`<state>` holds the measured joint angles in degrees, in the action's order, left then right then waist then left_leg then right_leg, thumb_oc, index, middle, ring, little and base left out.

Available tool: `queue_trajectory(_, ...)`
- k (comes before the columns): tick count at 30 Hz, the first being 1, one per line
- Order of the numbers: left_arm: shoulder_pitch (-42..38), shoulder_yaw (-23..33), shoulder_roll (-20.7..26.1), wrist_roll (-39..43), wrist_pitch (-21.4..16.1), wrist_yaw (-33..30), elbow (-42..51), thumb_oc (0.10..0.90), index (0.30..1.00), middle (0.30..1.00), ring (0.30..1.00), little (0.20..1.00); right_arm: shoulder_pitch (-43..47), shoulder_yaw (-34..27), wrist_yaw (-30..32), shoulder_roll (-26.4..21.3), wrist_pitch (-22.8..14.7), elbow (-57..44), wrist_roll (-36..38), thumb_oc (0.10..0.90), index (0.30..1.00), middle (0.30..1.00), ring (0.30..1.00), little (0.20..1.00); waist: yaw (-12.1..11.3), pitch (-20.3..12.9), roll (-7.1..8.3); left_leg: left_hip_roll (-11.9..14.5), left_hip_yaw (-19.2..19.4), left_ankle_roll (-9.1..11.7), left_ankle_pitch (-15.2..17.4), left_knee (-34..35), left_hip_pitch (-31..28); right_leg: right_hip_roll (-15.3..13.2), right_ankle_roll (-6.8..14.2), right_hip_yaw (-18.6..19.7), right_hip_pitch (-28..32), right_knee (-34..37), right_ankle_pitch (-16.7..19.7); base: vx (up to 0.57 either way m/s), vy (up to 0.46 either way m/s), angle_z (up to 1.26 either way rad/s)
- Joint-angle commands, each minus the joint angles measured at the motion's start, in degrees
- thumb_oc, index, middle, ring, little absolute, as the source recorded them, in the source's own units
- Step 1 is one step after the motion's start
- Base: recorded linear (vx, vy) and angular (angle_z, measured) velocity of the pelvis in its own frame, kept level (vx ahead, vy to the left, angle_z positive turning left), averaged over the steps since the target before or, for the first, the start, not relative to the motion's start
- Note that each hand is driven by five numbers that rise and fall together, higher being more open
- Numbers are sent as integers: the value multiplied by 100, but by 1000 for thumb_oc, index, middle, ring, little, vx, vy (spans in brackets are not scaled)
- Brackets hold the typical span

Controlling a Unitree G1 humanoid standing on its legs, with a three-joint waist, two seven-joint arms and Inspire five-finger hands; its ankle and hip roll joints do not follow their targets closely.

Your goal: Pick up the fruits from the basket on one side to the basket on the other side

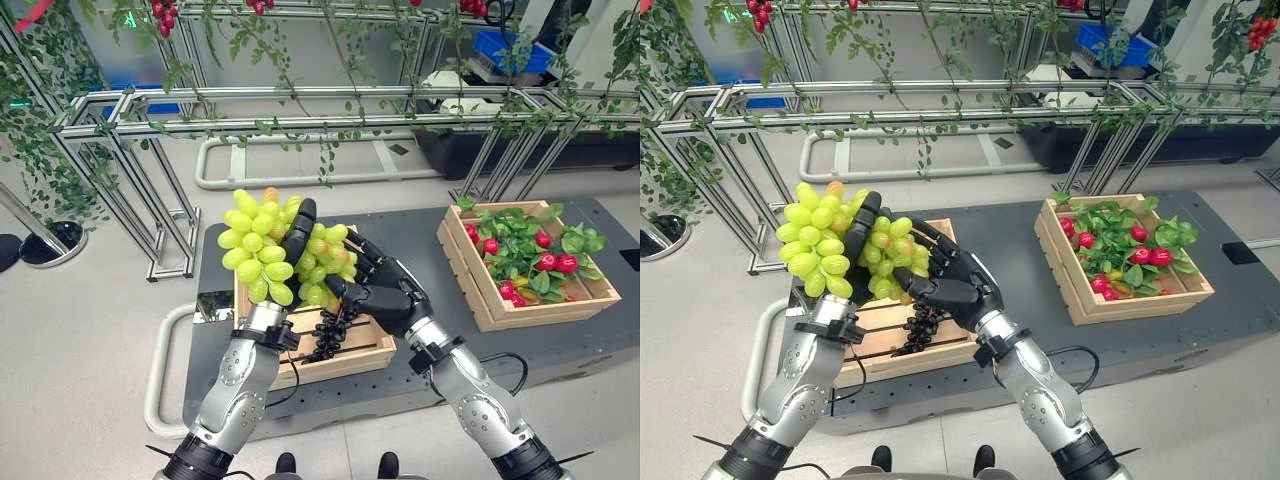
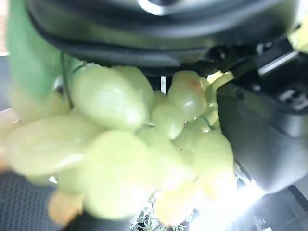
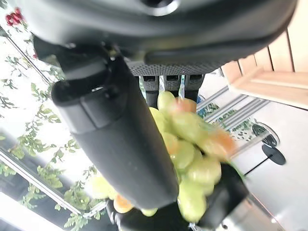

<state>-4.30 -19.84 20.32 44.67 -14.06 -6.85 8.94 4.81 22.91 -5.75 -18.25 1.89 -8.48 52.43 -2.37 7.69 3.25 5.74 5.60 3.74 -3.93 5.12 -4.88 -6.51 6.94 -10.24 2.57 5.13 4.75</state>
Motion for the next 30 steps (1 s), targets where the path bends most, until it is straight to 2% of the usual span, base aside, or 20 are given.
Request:
queue_trajectory(1, -511, -440, -174, -375, -172, 370, 88, 400, 300, 300, 300, 300, 719, -65, -510, 562, -927, -780, 230, 400, 300, 300, 300, 300, -11, -381, -28, -140, -31, -123, 700, -12, -220, -243, 101, -122, 264, -30, -325, 0, 0, 0)
queue_trajectory(10, -515, -383, -101, -942, -331, 175, 69, 400, 300, 300, 300, 300, 685, -171, -252, 531, -1163, -767, -6, 400, 300, 300, 300, 300, 4, -358, -48, -137, -26, -123, 697, -12, -232, -242, 99, -119, 265, -44, -327, 0, 0, 0)
queue_trajectory(23, -489, -261, 11, -1068, -377, 116, 106, 400, 300, 300, 300, 300, 552, -319, -112, 467, -1089, -759, 66, 400, 300, 300, 300, 300, 29, -347, -62, -146, -35, -128, 709, -12, -240, -232, 99, -94, 259, -31, -313, 0, 0, 0)
queue_trajectory(25, -499, -270, 19, -1153, -424, 102, 83, 442, 364, 364, 364, 364, 559, -304, -117, 476, -1069, -744, 64, 400, 300, 300, 300, 300, 30, -344, -61, -147, -41, -131, 706, -12, -235, -229, 95, -88, 257, -27, -307, 0, 0, 0)
queue_trajectory(26, -508, -270, 25, -1274, -456, 64, 90, 535, 502, 502, 502, 502, 562, -294, -115, 476, -1079, -722, 82, 400, 300, 300, 300, 300, 29, -347, -60, -148, -44, -128, 706, -12, -237, -233, 98, -89, 261, -23, -304, 0, 0, 0)
queue_trajectory(27, -514, -275, 45, -1404, -509, 33, 89, 599, 599, 599, 599, 599, 562, -292, -108, 470, -1095, -709, 128, 400, 300, 300, 300, 300, 29, -344, -59, -146, -41, -127, 706, -12, -242, -235, 98, -95, 268, -22, -304, 0, 0, 0)
queue_trajectory(28, -521, -278, 56, -1430, -502, 44, 95, 800, 900, 900, 900, 900, 564, -291, -96, 472, -1096, -709, 137, 400, 300, 300, 300, 300, 30, -344, -58, -145, -40, -125, 706, -12, -241, -236, 99, -97, 269, -22, -304, 0, 0, 0)
queue_trajectory(30, -540, -261, 98, -1786, -521, -17, 116, 800, 900, 900, 900, 900, 538, -288, -75, 485, -1111, -695, 285, 400, 300, 300, 300, 300, 30, -347, -59, -143, -35, -121, 708, -12, -237, -238, 99, -98, 268, -17, -308, 0, 0, 0)
